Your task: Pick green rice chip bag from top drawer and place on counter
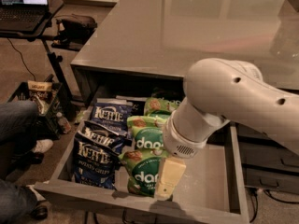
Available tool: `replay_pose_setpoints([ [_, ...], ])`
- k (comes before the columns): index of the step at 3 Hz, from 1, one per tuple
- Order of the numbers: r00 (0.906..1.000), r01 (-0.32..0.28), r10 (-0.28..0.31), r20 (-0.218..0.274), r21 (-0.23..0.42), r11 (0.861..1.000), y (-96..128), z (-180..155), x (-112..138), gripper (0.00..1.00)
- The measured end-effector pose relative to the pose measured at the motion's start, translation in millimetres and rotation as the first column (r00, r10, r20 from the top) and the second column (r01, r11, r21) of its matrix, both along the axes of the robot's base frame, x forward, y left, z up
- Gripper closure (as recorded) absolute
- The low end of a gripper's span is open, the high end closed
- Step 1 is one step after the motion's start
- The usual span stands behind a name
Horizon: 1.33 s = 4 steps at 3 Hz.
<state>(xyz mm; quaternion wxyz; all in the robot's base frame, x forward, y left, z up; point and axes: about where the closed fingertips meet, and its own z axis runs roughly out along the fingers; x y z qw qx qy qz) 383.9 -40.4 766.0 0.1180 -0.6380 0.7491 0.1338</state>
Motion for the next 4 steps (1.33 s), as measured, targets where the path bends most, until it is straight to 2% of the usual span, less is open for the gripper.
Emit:
replay_pose_setpoints([
  [1,0.9998,-0.018,0.018,-0.01,0.021,1.0,18.0,-16.3,9.5,0.18],
  [4,0.9997,-0.02,0.02,-0.011,0.024,1.0,19.8,-18.1,10.6,0.88],
])
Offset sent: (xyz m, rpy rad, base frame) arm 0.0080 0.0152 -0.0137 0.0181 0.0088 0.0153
